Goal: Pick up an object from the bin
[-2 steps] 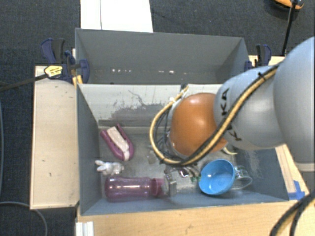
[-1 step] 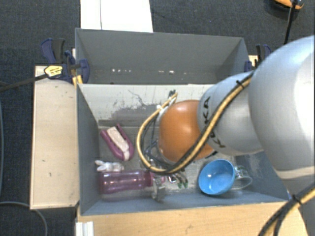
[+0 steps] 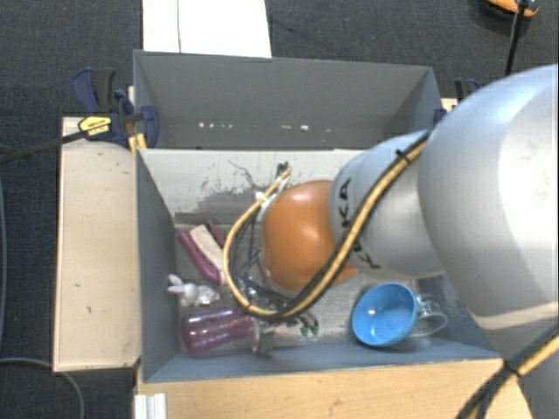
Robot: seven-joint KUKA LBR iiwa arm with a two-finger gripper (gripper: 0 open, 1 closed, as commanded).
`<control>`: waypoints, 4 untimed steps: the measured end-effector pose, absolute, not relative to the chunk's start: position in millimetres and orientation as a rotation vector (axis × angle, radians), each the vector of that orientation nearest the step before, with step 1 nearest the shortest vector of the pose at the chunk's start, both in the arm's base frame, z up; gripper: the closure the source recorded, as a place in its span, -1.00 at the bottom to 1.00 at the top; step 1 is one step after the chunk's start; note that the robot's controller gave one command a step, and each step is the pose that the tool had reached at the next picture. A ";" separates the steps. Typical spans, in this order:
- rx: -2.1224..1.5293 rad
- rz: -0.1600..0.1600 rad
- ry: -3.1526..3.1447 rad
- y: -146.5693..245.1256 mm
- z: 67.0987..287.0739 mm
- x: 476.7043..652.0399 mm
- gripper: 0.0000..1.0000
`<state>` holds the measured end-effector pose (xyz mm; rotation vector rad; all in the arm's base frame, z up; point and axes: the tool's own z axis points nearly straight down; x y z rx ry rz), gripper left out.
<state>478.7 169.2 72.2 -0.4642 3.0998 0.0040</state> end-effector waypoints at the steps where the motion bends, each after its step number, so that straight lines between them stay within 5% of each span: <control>1: -0.608 0.002 3.071 151.9 72.0 479.1 1.00; 2: -0.615 0.002 3.071 149.5 71.7 478.8 1.00; 3: -0.611 0.001 3.071 149.4 71.8 479.3 -1.00; 4: -0.605 0.000 3.076 148.8 70.8 477.6 1.00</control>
Offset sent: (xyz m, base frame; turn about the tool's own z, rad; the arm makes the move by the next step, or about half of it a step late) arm 0.0000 0.0000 0.0000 0.0000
